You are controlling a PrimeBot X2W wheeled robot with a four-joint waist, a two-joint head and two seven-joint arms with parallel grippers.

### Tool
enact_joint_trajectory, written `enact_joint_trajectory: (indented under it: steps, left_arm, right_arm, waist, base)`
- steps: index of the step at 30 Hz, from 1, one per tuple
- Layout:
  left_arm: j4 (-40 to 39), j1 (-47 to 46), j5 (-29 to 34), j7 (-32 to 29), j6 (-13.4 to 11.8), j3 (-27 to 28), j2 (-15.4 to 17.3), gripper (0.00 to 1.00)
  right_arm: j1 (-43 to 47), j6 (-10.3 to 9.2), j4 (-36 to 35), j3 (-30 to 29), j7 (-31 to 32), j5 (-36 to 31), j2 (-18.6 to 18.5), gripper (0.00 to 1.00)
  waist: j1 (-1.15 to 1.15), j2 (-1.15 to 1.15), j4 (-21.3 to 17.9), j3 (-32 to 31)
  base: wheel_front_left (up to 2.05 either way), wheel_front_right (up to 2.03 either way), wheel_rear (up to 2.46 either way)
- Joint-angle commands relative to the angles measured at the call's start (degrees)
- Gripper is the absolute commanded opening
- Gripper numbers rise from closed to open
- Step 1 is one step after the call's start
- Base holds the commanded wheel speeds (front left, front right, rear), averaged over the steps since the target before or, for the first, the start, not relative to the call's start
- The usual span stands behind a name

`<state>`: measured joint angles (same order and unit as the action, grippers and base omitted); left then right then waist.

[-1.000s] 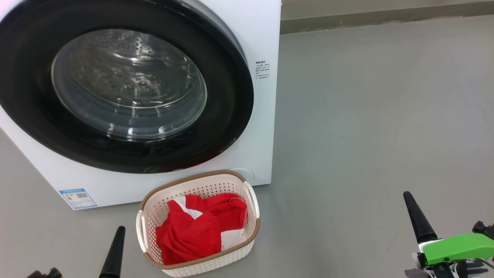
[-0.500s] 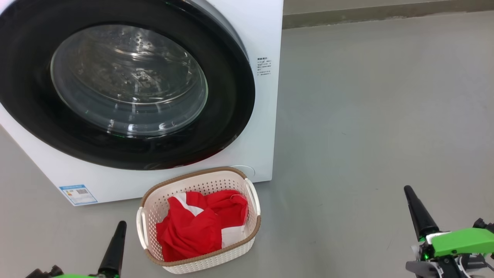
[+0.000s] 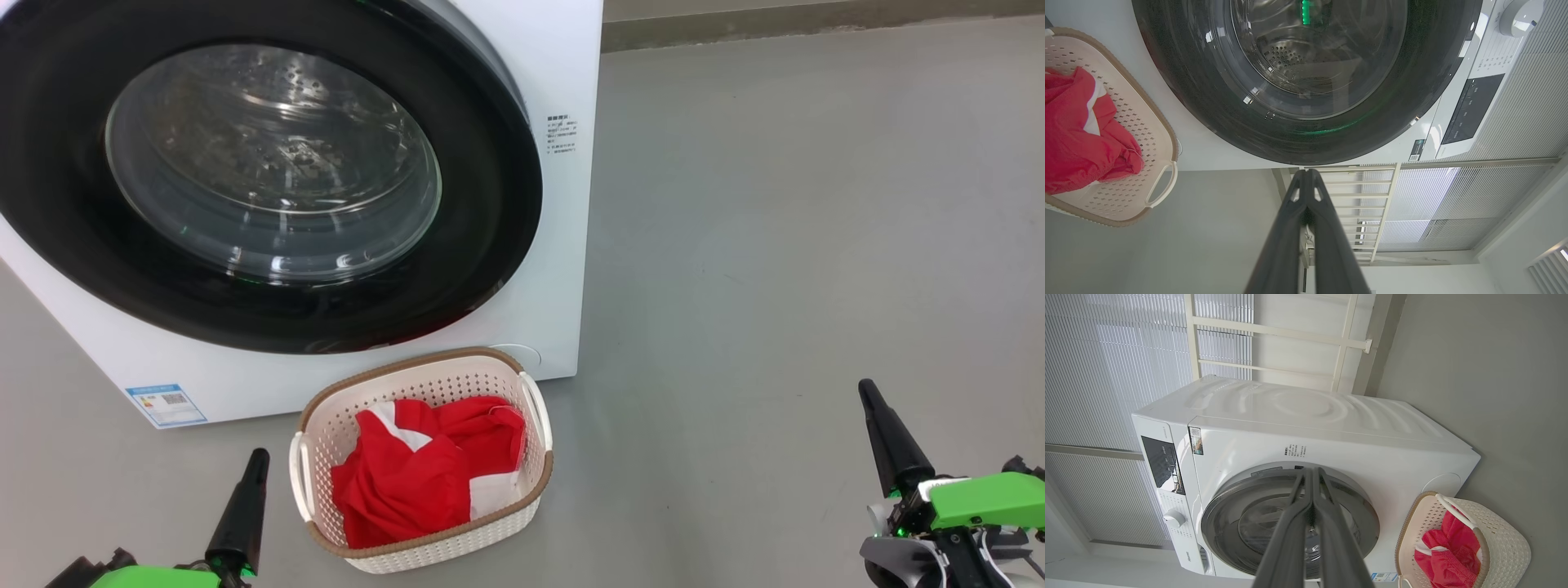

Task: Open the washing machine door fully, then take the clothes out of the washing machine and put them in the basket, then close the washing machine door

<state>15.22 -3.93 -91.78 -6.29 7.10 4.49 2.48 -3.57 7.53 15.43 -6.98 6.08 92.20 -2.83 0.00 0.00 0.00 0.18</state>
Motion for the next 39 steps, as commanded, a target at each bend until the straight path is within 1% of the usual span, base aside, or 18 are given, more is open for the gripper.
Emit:
enact_joint_trajectory:
  steps: [1,39]
  left_arm:
    - [-1.18,-2.26,-0.38,-0.21,0.39,2.05,0.40,0.00]
    - [-1.18,-2.26,-0.39,-0.20,0.39,2.04,0.40,0.00]
  right_arm:
    - [-2.59,-0.04,-1.42,0.67,0.23,0.14,-0.24,0.00]
    - [-2.60,-0.04,-1.41,0.55,0.33,0.03,-0.15,0.00]
  waist:
    - [0.00,0.00,0.00,0.00]
    - [0.00,0.00,0.00,0.00]
  base:
    - [0.00,0.00,0.00]
    - [0.00,0.00,0.00]
